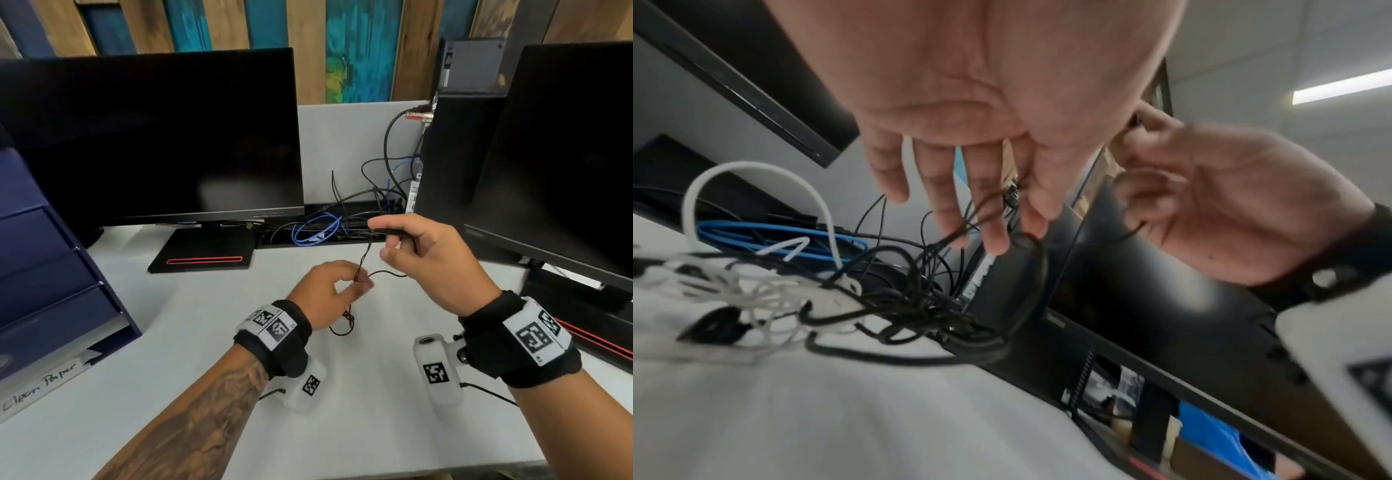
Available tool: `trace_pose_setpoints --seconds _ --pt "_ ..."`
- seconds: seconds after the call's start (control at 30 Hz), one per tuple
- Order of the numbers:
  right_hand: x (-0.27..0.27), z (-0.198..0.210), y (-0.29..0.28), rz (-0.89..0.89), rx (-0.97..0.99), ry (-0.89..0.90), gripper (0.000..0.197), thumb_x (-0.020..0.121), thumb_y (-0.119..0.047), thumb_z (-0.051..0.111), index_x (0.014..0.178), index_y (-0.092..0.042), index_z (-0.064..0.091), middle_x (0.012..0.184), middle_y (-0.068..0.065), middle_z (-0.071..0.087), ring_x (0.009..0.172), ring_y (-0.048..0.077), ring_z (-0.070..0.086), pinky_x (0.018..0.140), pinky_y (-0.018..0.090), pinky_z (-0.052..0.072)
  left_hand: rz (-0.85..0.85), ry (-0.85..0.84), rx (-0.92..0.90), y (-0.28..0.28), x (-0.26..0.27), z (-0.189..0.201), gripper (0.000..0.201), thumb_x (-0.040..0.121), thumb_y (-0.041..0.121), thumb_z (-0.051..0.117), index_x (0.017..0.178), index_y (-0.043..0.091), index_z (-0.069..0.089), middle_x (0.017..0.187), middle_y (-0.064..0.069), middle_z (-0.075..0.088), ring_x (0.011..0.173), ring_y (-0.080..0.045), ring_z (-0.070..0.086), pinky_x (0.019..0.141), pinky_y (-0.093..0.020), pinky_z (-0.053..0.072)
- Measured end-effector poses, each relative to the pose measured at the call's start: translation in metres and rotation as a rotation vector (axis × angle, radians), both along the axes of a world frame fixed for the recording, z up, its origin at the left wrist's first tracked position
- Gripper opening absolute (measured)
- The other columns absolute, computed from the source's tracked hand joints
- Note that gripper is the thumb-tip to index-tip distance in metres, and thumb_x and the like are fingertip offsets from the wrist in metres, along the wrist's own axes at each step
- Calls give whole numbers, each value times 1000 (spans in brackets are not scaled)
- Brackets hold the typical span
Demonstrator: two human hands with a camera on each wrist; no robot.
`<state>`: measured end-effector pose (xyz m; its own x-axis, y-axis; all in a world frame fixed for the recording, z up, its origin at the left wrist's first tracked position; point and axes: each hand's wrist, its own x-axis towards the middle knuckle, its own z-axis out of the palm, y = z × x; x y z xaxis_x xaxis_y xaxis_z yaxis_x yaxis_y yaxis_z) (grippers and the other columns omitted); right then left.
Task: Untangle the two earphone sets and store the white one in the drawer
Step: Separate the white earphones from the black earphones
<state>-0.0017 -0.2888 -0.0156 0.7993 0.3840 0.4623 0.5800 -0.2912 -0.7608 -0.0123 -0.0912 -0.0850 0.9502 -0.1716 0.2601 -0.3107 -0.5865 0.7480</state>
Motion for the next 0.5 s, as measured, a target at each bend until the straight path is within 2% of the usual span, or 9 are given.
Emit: trace_pose_setpoints --seconds 0.03,0.1,0.17,0.2,0.27,0.33,0.4,0.43,0.5 --pt "1 -1 -1 -46 -15 -70 43 91 5 62 119 -26 71 86 -9 57 68 23 49 69 23 47 45 6 -86 2 0 3 12 95 27 63 97 28 74 97 13 73 92 1 63 86 -18 46" --pt "6 0 -8 -226 -22 -242 46 88 15 55 113 -20 71 93 -7 59 78 7 58 75 14 46 145 36 -247 12 1 11 16 97 22 61 90 24 75 70 2 72 67 -12 63 69 -22 49" --pt "13 3 -16 -362 89 -252 40 91 13 53 111 -18 67 98 -3 59 82 0 60 79 15 52 199 17 -324 27 0 17 15 95 17 63 90 18 76 57 -4 65 61 -24 66 72 -25 53" --pt "17 5 -18 -369 214 -161 32 95 8 55 111 -17 65 98 -2 60 77 1 61 78 21 56 204 8 -344 34 -2 18 14 95 16 63 91 17 77 55 -6 63 61 -25 67 74 -25 53" --pt "16 9 -16 -250 520 165 18 100 -1 54 110 -14 62 91 -1 62 64 7 59 76 31 61 197 8 -359 42 -6 19 14 95 16 63 92 18 77 55 -9 62 58 -21 67 75 -20 52" --pt "11 8 -12 -111 687 437 10 102 -9 53 102 -13 62 76 0 57 50 9 44 71 35 60 193 15 -378 48 -8 16 14 95 16 64 93 19 77 56 -10 61 58 -19 66 75 -17 51" --pt "8 4 -14 -165 553 416 10 100 -19 59 93 -15 64 63 -4 50 46 8 37 57 30 51 211 6 -386 53 -11 14 15 95 16 63 95 19 78 57 -9 60 56 -17 64 71 -15 50" --pt "7 2 -18 -241 416 306 10 98 -20 63 90 -16 65 59 -6 52 47 9 42 55 28 47 227 -4 -384 57 -12 11 15 95 16 63 97 19 78 56 -7 60 54 -14 60 67 -14 49" --pt "9 -4 -28 -375 174 58 9 92 -21 72 87 -17 66 62 1 62 56 18 55 62 30 51 258 -29 -347 65 -13 6 15 95 17 64 98 18 78 54 6 61 51 -8 53 63 -12 46"
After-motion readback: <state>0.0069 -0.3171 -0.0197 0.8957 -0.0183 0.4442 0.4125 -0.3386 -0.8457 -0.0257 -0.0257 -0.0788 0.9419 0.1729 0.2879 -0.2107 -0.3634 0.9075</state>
